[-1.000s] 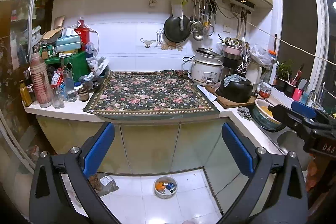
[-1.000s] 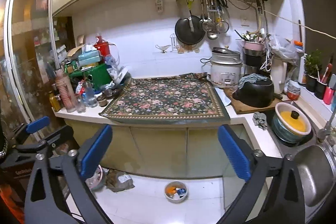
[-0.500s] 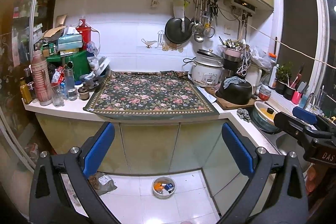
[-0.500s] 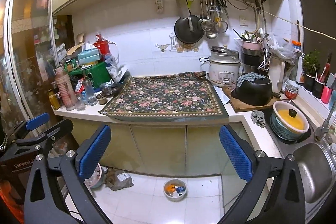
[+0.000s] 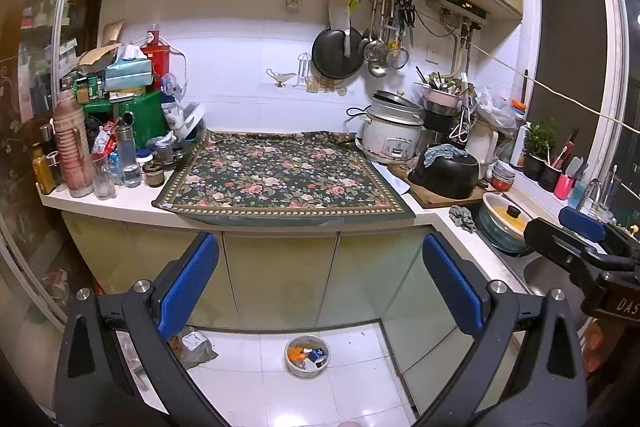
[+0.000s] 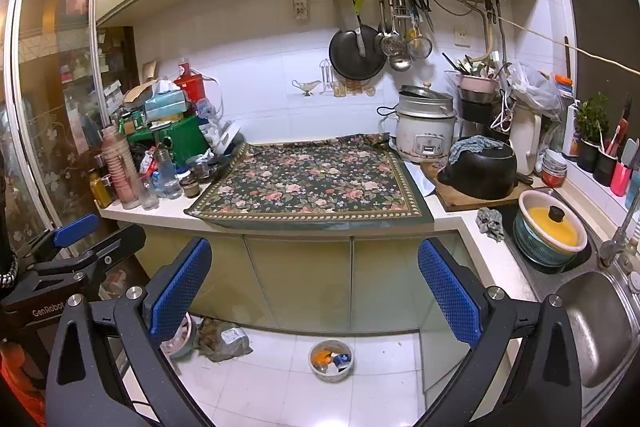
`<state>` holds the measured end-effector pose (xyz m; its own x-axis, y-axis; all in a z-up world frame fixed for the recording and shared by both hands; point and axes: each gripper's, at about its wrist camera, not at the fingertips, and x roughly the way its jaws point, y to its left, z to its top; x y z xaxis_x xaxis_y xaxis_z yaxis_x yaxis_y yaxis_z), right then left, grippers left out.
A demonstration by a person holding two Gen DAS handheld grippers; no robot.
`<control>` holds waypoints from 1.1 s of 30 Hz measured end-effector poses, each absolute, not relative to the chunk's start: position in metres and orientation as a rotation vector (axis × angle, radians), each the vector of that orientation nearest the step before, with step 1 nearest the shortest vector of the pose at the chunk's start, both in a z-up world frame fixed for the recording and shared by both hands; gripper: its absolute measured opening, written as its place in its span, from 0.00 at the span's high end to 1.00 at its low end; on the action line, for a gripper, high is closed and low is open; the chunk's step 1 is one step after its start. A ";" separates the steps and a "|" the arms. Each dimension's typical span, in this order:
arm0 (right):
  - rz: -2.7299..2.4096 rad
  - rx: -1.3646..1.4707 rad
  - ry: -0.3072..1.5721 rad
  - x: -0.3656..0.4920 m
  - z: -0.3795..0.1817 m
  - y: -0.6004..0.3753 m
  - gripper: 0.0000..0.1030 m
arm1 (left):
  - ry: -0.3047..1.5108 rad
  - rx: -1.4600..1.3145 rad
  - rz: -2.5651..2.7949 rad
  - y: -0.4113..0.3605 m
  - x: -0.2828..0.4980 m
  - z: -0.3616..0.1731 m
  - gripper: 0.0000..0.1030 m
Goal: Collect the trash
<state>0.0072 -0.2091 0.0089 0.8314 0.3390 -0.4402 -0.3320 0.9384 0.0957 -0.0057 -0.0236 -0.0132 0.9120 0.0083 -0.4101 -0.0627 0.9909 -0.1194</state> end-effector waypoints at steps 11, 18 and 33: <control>0.353 0.015 0.473 0.009 0.010 -0.209 0.00 | 0.418 -0.133 0.020 -0.024 0.000 -0.012 0.01; 0.351 0.014 0.471 0.010 0.010 -0.209 0.00 | 0.425 -0.136 0.009 -0.024 0.006 -0.014 0.01; 0.371 0.018 0.498 0.048 0.008 -0.216 0.00 | 0.444 -0.133 0.010 -0.028 0.038 -0.019 0.01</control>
